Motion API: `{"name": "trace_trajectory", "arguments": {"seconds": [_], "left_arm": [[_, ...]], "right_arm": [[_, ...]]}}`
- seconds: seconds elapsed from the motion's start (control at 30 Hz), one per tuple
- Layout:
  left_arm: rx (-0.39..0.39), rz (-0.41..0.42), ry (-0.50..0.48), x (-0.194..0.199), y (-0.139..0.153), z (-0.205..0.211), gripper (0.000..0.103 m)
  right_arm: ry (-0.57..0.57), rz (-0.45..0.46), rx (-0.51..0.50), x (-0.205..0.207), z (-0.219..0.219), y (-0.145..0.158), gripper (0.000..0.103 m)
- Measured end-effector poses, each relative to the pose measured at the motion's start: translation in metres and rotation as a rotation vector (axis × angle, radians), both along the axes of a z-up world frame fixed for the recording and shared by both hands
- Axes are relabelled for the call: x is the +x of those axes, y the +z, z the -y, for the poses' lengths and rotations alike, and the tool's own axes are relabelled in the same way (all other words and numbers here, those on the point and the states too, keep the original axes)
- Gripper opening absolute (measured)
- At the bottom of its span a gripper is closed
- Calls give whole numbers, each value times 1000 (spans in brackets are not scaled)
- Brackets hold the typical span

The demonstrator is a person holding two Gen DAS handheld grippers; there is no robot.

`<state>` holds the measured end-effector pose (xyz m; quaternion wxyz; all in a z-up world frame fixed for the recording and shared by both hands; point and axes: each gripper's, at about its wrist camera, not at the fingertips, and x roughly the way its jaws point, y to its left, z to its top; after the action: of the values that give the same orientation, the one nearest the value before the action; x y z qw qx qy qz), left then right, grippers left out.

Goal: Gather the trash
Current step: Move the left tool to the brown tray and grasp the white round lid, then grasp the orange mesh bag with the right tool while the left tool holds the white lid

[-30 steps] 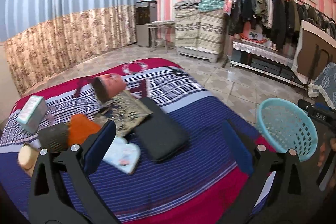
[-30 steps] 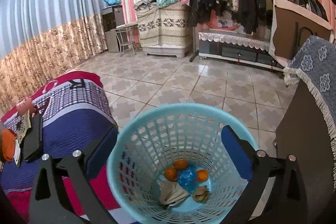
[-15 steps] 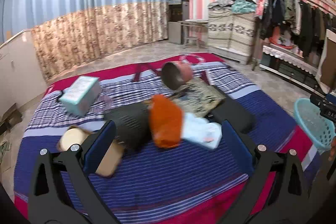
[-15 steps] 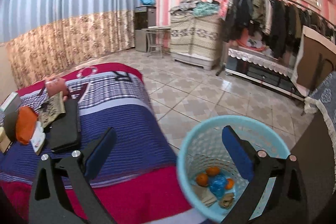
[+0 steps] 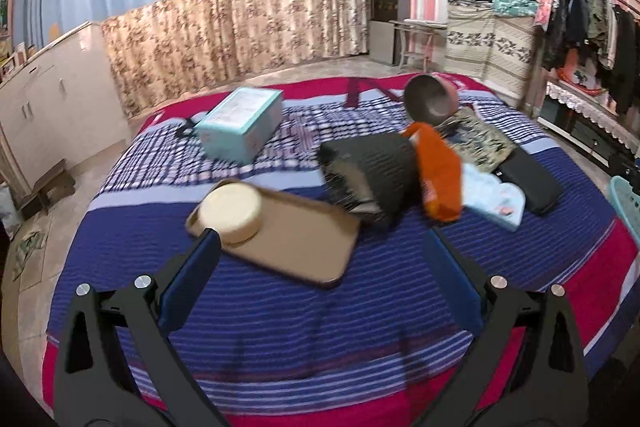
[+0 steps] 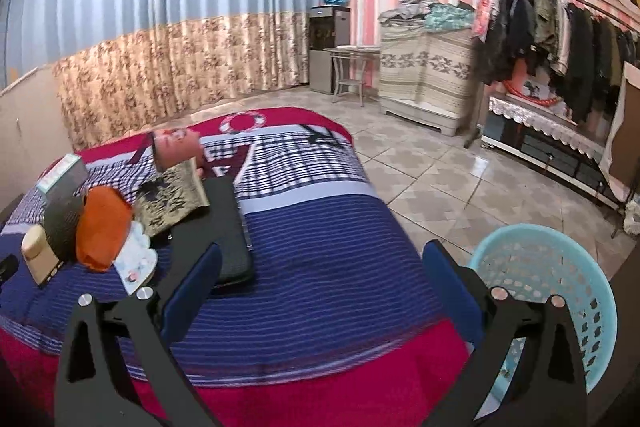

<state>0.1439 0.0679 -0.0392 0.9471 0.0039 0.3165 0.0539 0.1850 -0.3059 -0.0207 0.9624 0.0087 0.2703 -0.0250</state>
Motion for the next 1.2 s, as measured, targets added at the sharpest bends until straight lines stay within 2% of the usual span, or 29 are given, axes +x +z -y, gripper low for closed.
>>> {"name": "trace_trajectory", "arguments": {"seconds": [0.13,0.33,0.5,0.63,0.67,0.83,0.9,0.97,1.1,1.2], "left_arm": [[-14,-11,28,-4,-6,-16,97],[-28,-48,56,1,-17,-34,97],[4,-26,92,12,-17,-48,97],[-19,-18,123,33,-15,-66,96],[-25,-27,128,39,-17,-70,95],[-80,-131,99,69,-37,-83,69],[-71,-143,94,76,-41,-82,68],[-71,-154,72,79,-43,-78,60],[-73,-160,-9,75,-45,-64,60],[-38,-158,-27,73,-45,-59,60]], "right_arm": [[47,0,-23,3,-20,-1,98],[121,-37,14,8,-43,-9,98],[168,-50,-24,11,-66,-15,98],[213,-67,-43,15,-83,-20,98],[223,-71,-48,15,-86,-21,98],[263,-95,-84,19,-100,-29,98],[271,-100,-100,19,-104,-31,98],[276,-108,-105,21,-106,-33,98],[278,-117,-101,22,-105,-34,98],[274,-123,-93,23,-104,-36,98]]}}
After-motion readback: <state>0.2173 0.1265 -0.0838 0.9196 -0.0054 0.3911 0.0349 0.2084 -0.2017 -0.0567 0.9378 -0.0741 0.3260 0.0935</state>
